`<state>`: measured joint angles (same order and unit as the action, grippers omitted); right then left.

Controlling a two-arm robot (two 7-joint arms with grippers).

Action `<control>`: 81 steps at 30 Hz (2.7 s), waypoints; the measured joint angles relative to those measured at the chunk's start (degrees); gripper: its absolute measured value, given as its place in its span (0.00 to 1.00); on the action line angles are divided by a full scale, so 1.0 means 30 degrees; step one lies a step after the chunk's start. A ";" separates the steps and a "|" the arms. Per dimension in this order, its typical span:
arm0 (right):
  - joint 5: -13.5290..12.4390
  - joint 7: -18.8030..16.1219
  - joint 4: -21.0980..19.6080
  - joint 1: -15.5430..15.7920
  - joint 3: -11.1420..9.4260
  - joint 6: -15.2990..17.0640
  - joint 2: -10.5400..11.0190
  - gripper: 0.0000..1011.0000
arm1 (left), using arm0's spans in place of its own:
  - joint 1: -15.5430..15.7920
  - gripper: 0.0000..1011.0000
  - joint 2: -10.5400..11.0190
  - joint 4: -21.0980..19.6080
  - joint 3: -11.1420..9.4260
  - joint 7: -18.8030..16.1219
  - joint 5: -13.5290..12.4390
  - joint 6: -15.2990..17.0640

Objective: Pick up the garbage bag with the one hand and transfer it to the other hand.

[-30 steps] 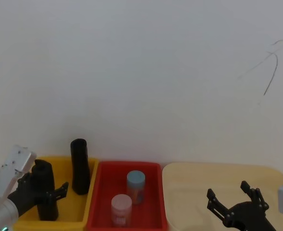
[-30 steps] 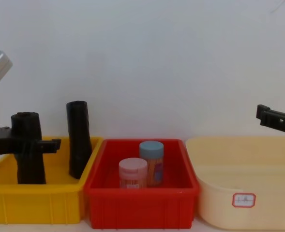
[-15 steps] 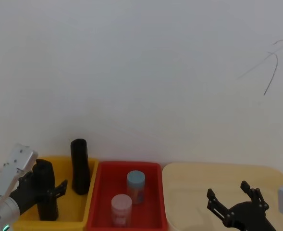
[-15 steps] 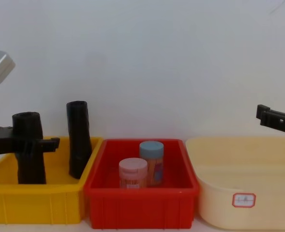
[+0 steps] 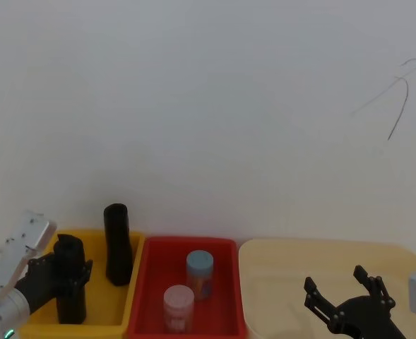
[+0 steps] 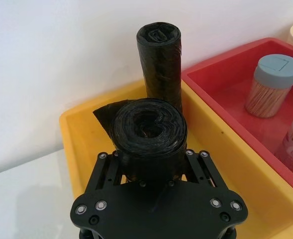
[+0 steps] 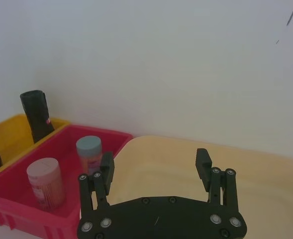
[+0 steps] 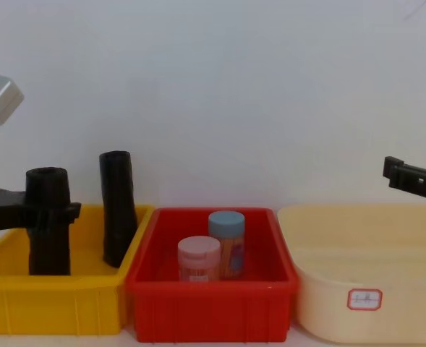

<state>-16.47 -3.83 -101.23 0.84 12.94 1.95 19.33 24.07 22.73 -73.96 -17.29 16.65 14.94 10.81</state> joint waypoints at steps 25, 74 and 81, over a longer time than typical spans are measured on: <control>0.0000 0.0001 0.0000 0.0000 0.0000 0.0000 0.0000 0.99 | -0.0042 0.44 0.0497 -0.2128 0.0948 0.0990 0.0487 -0.0867; -0.0010 -0.0161 -0.0043 0.0000 -0.0002 0.0124 0.0078 0.99 | 0.3177 0.44 -0.0342 -0.3592 -0.2607 0.7252 0.4527 0.3266; -0.0213 -0.0876 -0.0277 -0.0093 0.0091 0.0917 0.0449 0.99 | 0.3334 0.44 -0.0461 -0.3492 -0.3118 0.7417 0.4375 0.3314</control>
<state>-17.10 -6.45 -102.06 0.56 13.21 4.70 20.68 34.07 21.35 -84.44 -26.64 38.90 28.07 20.75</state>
